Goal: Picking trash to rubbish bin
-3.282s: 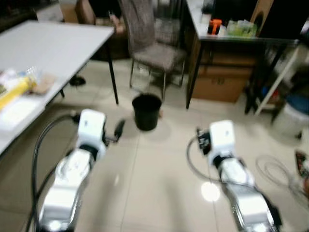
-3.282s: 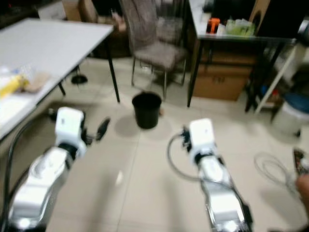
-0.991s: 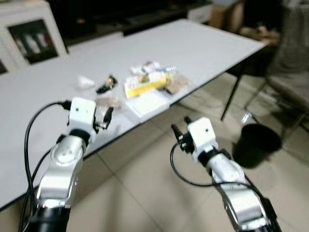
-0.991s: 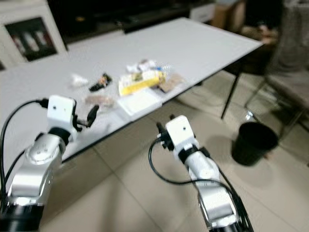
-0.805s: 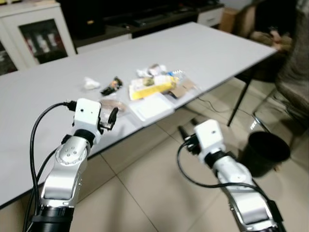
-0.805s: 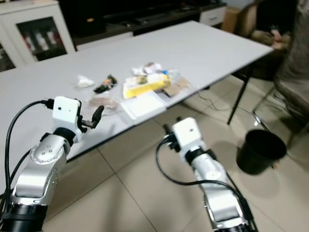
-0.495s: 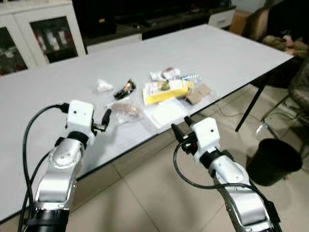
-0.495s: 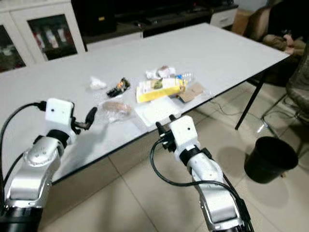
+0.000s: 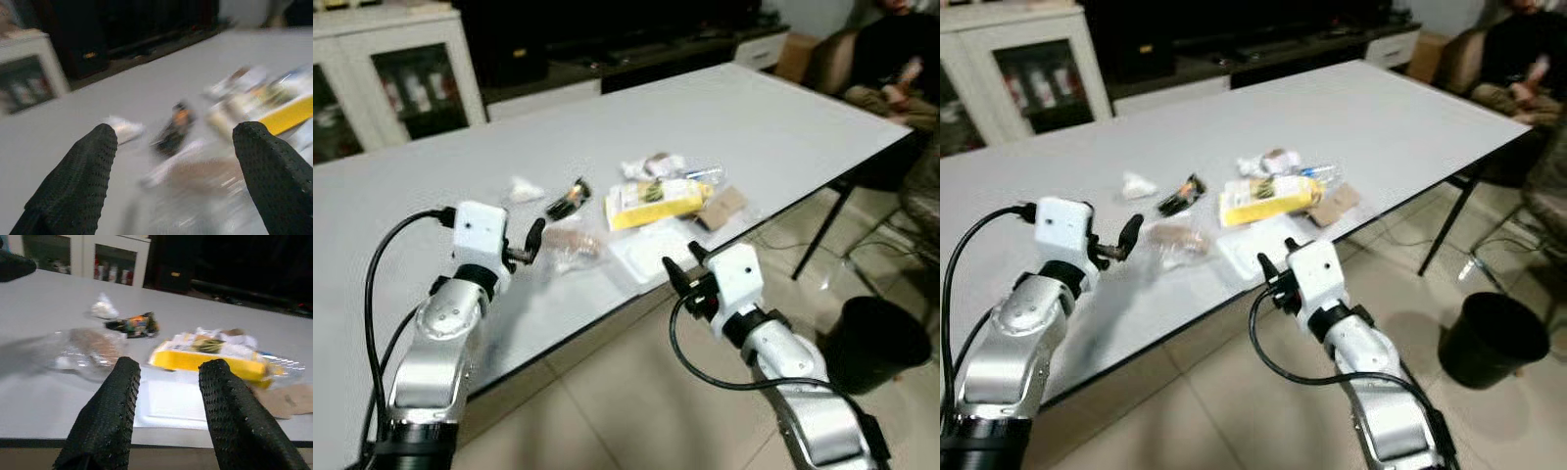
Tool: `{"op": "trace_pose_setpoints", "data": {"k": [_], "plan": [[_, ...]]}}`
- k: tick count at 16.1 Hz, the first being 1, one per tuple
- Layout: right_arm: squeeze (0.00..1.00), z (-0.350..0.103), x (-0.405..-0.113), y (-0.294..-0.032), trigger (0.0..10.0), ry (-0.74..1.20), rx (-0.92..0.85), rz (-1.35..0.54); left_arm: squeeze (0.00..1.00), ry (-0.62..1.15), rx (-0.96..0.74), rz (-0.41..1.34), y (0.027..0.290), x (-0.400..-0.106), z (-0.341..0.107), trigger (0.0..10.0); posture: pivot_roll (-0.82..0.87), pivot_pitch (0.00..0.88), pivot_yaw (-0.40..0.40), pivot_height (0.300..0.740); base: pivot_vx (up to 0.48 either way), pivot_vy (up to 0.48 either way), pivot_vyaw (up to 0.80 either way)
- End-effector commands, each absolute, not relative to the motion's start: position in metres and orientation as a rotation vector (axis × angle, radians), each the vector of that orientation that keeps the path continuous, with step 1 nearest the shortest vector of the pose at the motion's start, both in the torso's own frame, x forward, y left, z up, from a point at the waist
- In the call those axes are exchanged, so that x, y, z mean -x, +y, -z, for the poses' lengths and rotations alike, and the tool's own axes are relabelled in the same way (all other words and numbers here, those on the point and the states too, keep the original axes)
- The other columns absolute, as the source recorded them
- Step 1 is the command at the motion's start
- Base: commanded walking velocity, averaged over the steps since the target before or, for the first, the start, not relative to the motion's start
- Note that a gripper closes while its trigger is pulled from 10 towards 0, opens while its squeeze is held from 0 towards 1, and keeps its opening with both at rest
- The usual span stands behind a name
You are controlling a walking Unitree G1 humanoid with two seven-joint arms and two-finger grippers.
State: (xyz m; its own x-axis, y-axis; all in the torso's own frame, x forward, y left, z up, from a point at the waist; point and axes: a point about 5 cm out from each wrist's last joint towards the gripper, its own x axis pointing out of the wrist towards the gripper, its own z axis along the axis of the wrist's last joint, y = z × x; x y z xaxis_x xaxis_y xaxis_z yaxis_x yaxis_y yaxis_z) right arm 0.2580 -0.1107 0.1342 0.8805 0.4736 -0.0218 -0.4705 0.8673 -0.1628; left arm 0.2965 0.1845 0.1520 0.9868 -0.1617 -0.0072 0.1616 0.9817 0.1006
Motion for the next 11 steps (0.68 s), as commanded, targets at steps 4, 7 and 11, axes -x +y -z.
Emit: {"op": "trace_pose_setpoints", "data": {"k": [4, 7, 11], "plan": [[0.0, -0.14, -0.261, -0.117, 10.0, -0.029, 0.161, -0.486, 1.0, 0.041, -0.077, 0.284, 0.175, -0.306, -0.143, 10.0, -0.07, 0.0, 0.015, 0.74, 0.0, 0.0, 0.0], [0.0, -0.14, -0.262, -0.119, 10.0, -0.022, 0.154, -0.491, 1.0, 0.092, -0.069, 0.363, 0.169, -0.322, -0.131, 10.0, -0.07, 0.0, 0.009, 0.74, 0.0, 0.0, 0.0], [0.0, -0.14, -0.262, -0.117, 10.0, -0.017, 0.159, -0.514, 1.0, 0.101, -0.074, 0.444, 0.15, -0.344, -0.128, 10.0, -0.08, 0.0, 0.004, 0.74, 0.0, 0.0, 0.0]]}}
